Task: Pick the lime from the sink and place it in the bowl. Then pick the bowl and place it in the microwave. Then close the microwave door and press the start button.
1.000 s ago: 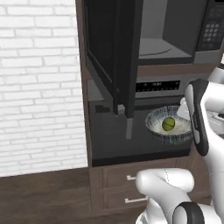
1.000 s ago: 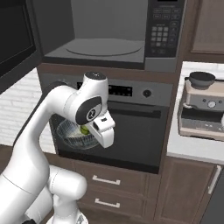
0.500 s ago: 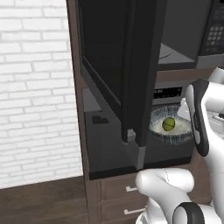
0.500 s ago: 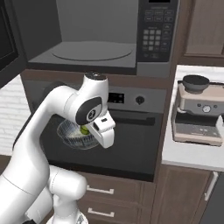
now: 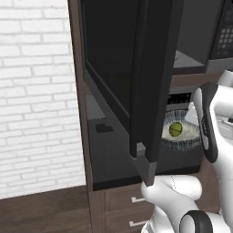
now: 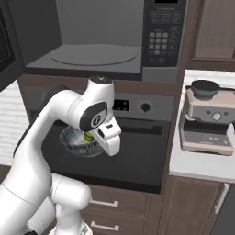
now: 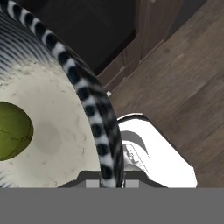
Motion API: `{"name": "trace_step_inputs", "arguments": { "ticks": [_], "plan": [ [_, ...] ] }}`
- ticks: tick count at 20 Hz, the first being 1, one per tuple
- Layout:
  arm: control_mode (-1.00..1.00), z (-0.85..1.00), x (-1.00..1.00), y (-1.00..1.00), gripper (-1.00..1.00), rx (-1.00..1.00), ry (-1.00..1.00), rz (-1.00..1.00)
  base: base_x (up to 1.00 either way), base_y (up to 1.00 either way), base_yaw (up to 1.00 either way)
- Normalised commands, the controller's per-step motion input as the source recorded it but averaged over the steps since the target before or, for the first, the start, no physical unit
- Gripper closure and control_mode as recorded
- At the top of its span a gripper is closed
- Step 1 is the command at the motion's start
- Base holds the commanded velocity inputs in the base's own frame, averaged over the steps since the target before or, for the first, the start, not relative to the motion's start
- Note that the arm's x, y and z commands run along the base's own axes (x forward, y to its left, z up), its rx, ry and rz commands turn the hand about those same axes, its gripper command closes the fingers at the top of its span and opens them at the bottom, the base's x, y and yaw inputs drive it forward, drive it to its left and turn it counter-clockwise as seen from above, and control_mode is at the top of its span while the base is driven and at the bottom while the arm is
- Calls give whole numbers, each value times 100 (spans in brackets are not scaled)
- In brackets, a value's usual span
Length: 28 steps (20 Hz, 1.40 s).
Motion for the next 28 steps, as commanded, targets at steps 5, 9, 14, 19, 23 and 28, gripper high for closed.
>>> {"name": "trace_step_inputs", "arguments": {
  "ticks": [5,9,14,19,23,28],
  "plan": [
    [100,0,0,0,100,0,0,0,38,0,2],
    [100,0,0,0,100,0,0,0,29,0,5],
    [100,0,0,0,100,0,0,0,11,-1,10],
    [-100,12,-19,0,100,2,-10,0,0,-1,3],
    [-100,84,-40,1,100,3,-22,0,0,0,0],
    [-100,95,2,19,100,1,-12,-5,0,0,0]
  ]
}}
